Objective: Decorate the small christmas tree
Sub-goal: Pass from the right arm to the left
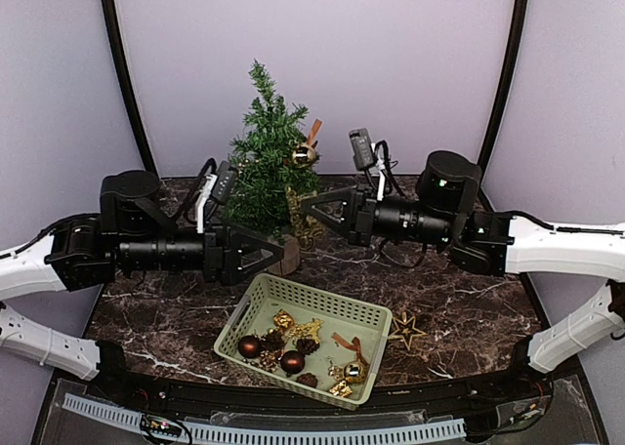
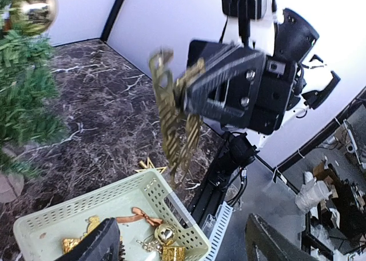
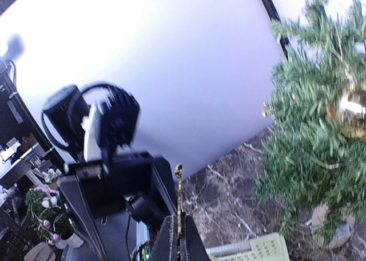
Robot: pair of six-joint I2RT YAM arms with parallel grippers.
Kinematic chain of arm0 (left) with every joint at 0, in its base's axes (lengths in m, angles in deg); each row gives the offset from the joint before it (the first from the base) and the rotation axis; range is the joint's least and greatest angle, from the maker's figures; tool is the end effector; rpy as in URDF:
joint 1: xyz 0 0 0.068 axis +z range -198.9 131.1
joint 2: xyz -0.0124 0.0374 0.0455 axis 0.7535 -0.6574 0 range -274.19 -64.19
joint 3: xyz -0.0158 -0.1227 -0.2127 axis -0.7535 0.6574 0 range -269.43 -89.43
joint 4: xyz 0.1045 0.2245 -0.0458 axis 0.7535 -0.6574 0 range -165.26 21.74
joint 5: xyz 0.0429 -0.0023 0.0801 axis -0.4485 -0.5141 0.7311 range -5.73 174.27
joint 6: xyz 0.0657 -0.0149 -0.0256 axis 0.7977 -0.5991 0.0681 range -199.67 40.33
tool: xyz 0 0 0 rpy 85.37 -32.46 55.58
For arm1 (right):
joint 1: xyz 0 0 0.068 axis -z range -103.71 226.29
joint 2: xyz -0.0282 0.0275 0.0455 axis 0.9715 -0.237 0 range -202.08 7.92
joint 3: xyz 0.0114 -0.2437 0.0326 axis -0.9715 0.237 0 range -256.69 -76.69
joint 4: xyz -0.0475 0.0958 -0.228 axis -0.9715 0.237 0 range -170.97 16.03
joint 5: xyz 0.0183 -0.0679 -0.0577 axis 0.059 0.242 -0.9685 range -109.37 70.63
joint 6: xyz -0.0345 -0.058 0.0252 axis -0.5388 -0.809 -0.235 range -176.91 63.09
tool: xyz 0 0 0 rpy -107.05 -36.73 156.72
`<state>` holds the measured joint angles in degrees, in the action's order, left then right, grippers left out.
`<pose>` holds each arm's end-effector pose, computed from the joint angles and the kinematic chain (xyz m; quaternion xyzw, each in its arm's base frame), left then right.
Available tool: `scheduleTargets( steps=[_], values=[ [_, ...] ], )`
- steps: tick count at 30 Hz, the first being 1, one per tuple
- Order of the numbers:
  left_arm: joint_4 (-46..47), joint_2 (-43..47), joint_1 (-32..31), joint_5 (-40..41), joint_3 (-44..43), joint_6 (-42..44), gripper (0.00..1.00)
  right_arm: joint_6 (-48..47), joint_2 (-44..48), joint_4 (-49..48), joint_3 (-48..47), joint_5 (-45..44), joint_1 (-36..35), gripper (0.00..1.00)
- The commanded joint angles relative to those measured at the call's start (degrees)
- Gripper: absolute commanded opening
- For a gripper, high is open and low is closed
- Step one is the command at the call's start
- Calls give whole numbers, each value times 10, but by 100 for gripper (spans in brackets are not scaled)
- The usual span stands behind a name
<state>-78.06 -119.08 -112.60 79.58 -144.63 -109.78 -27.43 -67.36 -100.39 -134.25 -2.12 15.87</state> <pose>0.1065 -0.2263 0.3460 0.2457 0.7224 -0.4928 0.4183 0.1488 0.2981 0.3318 -0.2875 0.6350 0.5751 0.4282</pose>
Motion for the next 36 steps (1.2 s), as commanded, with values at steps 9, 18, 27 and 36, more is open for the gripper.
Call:
scheduleTargets(
  steps=[9, 18, 27, 36],
  values=[
    [220, -65, 5, -68, 4, 45, 72, 9, -29, -174, -49, 8, -10, 0],
    [273, -66, 15, -68, 29, 28, 31, 15, -26, -186, -44, 17, -12, 0],
    [316, -66, 25, -55, 49, 19, 4, 25, -25, -182, -32, 24, -13, 0],
    [193, -46, 28, 14, 47, 94, 0, 32, 26, -128, 11, -66, -11, 68]
  ],
)
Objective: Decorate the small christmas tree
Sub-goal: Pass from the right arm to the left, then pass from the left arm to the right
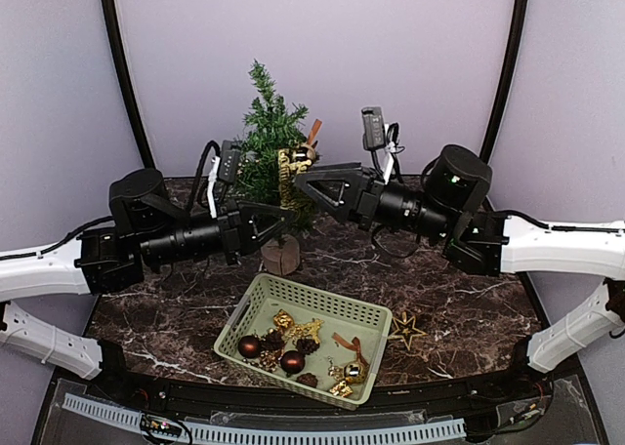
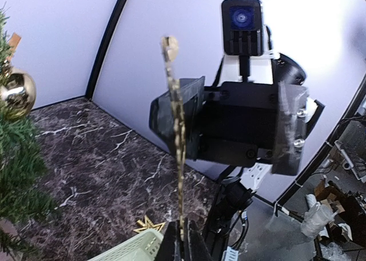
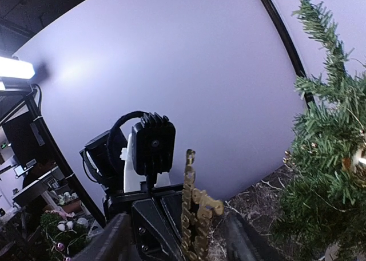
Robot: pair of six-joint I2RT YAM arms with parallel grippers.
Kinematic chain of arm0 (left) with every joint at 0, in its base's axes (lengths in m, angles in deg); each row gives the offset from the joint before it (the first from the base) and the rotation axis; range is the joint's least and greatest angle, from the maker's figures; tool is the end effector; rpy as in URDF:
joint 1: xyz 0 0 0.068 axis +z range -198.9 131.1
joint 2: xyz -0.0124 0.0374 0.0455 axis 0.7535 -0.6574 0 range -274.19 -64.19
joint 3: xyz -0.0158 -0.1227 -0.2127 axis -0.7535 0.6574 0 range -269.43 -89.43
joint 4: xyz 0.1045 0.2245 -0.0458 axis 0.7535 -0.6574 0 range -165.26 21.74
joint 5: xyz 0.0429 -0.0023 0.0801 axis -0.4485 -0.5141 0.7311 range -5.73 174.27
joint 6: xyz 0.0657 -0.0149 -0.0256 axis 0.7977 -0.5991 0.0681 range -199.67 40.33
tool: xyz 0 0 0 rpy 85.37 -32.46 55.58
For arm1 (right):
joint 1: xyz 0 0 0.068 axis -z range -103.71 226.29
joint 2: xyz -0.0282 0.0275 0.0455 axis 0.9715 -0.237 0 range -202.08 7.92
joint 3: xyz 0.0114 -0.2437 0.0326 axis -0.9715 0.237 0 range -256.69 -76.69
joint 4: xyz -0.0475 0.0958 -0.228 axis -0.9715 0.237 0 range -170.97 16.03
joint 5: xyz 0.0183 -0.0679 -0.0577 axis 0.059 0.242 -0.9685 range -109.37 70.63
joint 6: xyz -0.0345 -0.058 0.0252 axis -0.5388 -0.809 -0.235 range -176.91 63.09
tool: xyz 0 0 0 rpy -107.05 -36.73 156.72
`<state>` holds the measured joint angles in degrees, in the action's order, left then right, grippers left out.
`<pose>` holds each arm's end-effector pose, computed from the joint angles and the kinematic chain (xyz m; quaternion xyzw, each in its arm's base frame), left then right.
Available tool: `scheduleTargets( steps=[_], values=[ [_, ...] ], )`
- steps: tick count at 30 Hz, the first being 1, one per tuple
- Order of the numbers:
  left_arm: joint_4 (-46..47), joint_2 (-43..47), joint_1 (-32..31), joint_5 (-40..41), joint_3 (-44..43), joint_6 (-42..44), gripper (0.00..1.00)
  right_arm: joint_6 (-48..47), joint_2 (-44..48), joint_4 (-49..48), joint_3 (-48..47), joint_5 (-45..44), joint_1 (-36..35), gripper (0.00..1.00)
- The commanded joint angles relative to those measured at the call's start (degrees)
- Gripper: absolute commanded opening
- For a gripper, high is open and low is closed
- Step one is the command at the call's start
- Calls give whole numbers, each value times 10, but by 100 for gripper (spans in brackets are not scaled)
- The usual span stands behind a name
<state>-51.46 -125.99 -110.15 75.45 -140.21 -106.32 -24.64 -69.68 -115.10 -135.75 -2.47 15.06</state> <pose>0.1279 -0.2519 0.3491 0.2533 0.6214 -0.5505 0.4967 0.1470 0.3039 0.3619 -0.2630 0.5498 0.6347 0.4751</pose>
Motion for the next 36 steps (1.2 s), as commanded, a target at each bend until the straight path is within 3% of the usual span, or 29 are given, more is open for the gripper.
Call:
scheduleTargets(
  steps=[1, 4, 9, 18, 23, 28, 36],
  values=[
    [-108, 26, 3, 74, 2, 72, 0, 3, 62, 37, 34, -86, -3, 75],
    [-174, 22, 3, 114, -11, 149, 0, 3, 97, 116, 45, -160, -4, 82],
    [-315, -41, -13, 158, -94, 223, 0, 49, 127, 305, 4, -269, -3, 81],
    [-436, -183, -71, 270, -228, 249, 0, 204, 118, 571, -67, -291, -11, 70],
    [-495, -246, -102, 338, -279, 253, 0, 264, 102, 605, -80, -281, -19, 70],
    [-495, -264, -120, 358, -292, 262, 0, 301, 81, 624, -82, -283, -20, 60],
    [-510, -305, -140, 388, -321, 296, 0, 322, 32, 612, -94, -256, -20, 52]
  ],
)
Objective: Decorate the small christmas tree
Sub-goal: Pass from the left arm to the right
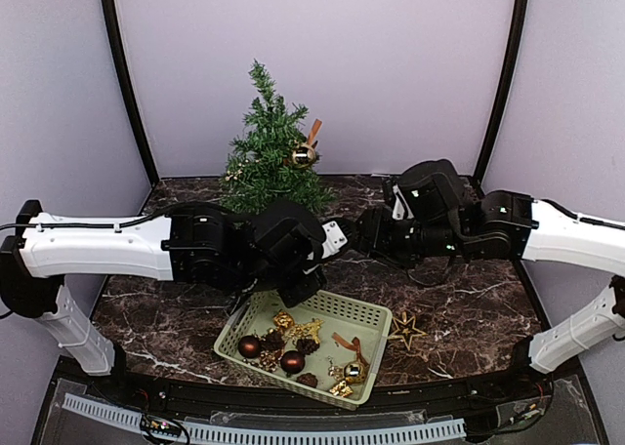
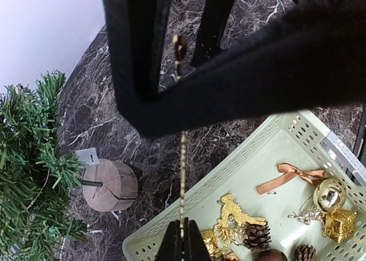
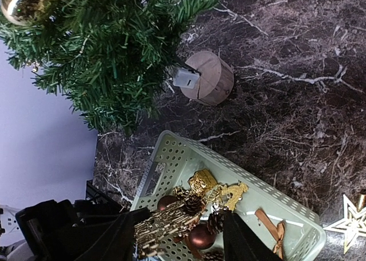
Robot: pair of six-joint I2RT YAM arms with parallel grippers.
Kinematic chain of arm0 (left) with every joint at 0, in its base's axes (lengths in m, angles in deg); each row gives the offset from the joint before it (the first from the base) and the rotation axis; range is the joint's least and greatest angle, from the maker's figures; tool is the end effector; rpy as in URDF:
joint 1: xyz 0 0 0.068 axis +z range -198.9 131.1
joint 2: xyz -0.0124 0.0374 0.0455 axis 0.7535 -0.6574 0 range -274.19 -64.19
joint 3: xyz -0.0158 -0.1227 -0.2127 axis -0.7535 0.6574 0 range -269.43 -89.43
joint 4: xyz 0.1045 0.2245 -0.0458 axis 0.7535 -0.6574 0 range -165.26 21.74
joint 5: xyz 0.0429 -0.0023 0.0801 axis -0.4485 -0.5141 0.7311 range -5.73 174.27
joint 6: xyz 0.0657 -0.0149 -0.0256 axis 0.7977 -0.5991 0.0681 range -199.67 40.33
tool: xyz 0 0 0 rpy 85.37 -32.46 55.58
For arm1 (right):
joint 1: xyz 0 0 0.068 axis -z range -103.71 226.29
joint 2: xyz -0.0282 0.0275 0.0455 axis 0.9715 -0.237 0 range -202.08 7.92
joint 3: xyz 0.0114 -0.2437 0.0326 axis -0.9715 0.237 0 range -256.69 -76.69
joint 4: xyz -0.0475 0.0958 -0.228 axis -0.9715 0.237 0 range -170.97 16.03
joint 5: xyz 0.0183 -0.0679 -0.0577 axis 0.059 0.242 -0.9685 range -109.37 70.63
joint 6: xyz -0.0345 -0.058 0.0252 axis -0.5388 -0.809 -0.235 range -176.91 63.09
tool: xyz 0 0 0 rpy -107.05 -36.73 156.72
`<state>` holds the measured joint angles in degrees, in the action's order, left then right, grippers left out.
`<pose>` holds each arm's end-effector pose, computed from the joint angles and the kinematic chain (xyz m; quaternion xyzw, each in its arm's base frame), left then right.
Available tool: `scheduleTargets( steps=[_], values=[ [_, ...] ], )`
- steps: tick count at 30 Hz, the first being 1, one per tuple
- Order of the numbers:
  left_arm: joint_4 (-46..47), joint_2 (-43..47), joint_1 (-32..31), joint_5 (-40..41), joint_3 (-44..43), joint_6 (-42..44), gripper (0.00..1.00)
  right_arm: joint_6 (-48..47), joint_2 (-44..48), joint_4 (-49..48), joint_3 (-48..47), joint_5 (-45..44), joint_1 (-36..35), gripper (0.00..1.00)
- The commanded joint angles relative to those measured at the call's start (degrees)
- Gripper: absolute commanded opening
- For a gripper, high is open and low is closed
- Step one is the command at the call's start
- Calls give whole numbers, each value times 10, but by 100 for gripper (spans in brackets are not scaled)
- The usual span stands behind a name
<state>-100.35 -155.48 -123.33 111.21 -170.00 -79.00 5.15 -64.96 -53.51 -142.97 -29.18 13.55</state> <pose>0.1228 -0.3398 0.2786 0.4692 0.7634 -0.0629 0.4395 0.1466 0.2626 0.2977 0.0348 0.8802 0.3792 0.2834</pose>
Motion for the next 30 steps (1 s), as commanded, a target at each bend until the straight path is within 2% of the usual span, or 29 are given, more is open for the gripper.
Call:
scheduleTargets(
  steps=[1, 8, 18, 25, 26, 28, 29, 30],
  values=[
    [-22, -16, -9, 36, -25, 24, 0, 24, -19, -5, -24, 11, -5, 50],
    [-26, -41, -13, 60, -44, 26, 0, 34, -38, 8, -30, 2, -5, 29],
    [-25, -69, -23, 124, -56, 25, 0, 89, -29, -33, 10, -37, -4, 16],
    [-14, -71, -28, 122, -52, 32, 0, 117, -16, -74, 41, -63, -4, 2],
    [-13, -71, -30, 117, -50, 37, 2, 120, -14, -80, 44, -67, -4, 0],
    [-10, -71, -33, 110, -46, 40, 15, 125, -8, -90, 52, -76, -4, 0],
    [-11, -70, -34, 104, -44, 39, 30, 127, -5, -95, 56, -81, -3, 0],
    [-13, -68, -35, 92, -37, 35, 38, 128, 2, -100, 62, -88, -2, 0]
  ],
)
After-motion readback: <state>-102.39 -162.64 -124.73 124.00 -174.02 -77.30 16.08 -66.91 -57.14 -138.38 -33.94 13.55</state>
